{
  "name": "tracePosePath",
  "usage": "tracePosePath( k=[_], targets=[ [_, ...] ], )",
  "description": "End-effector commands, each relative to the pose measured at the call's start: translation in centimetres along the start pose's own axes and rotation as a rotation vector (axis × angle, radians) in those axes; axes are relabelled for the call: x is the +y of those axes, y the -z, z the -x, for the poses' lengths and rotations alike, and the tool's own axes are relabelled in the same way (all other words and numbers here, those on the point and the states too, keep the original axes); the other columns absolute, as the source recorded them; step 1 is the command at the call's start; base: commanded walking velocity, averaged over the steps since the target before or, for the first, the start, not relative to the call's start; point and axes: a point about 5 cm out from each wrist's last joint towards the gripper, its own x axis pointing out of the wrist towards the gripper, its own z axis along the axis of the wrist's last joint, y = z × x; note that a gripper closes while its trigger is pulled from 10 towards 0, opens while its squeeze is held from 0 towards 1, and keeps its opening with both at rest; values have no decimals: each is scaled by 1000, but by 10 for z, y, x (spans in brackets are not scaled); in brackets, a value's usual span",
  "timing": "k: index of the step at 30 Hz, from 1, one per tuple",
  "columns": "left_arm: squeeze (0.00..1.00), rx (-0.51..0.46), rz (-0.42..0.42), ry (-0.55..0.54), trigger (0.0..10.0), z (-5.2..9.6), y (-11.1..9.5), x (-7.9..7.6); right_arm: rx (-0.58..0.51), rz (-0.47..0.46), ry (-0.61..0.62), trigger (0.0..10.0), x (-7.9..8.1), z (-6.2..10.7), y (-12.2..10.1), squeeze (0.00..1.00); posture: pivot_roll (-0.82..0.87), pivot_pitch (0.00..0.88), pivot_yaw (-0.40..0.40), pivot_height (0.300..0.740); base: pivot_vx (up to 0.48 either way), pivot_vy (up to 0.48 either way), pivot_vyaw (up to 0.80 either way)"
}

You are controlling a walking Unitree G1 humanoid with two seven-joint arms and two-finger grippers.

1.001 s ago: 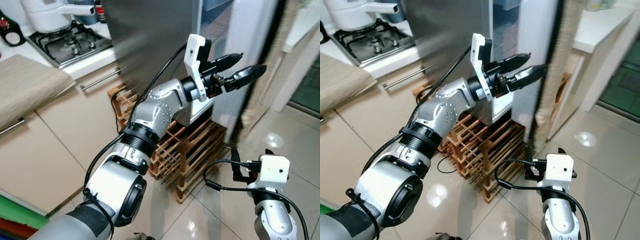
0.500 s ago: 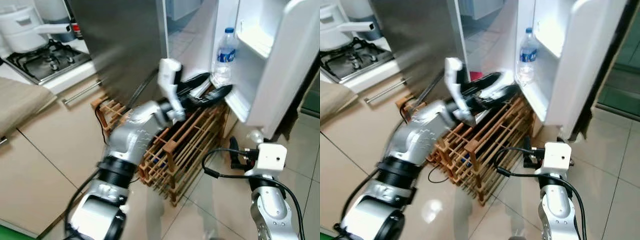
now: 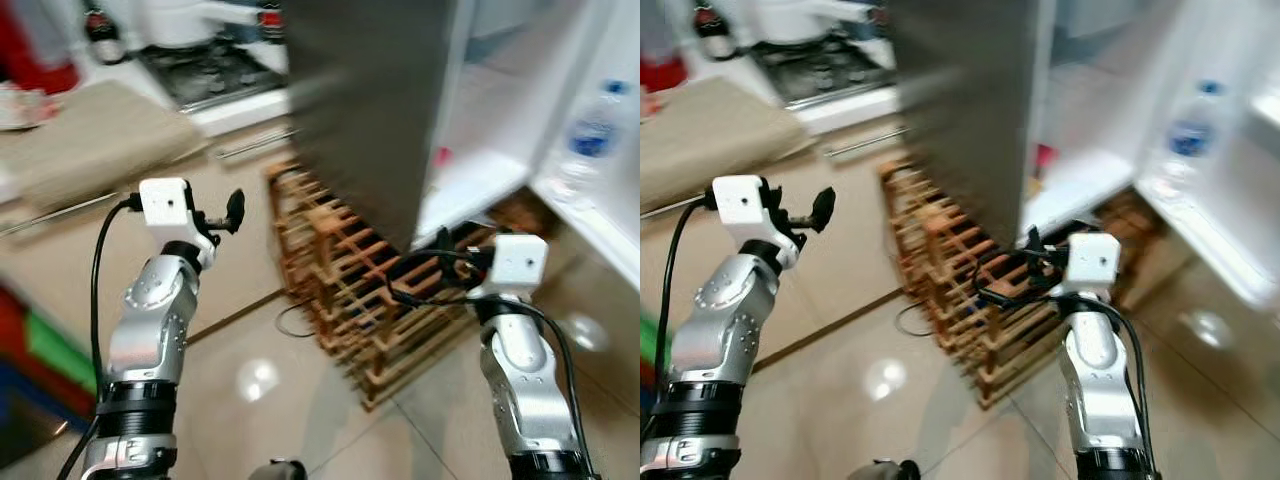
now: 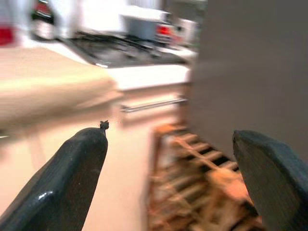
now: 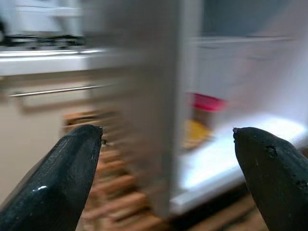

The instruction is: Restocking fridge

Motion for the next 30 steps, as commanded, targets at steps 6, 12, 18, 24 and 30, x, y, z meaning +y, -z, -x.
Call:
tracePosePath(
  k=[6,12,18,24,30],
  targets=[
    [0,-17,-36,-60,10000,-3,-4,-1,29,-174,16,10000,3,-7,4,0,-37,0,64,740,0,0,607],
    [0,40,-80,-42,10000,1,16,-24,34,-210,-36,10000,6,-9,4,0,-53,0,33,740,0,0,566],
    [0,2,-36,17,10000,0,12,-41,25,-193,-114,10000,6,-18,-3,0,-47,0,-18,740,320,0,514],
    [0,-20,-35,48,10000,-6,8,-53,30,-141,-201,10000,16,-17,-5,0,-95,0,22,740,480,0,495],
    [0,-30,-84,111,10000,-15,2,-56,89,-145,-106,10000,14,-11,9,0,-108,0,61,740,480,0,159]
  ],
)
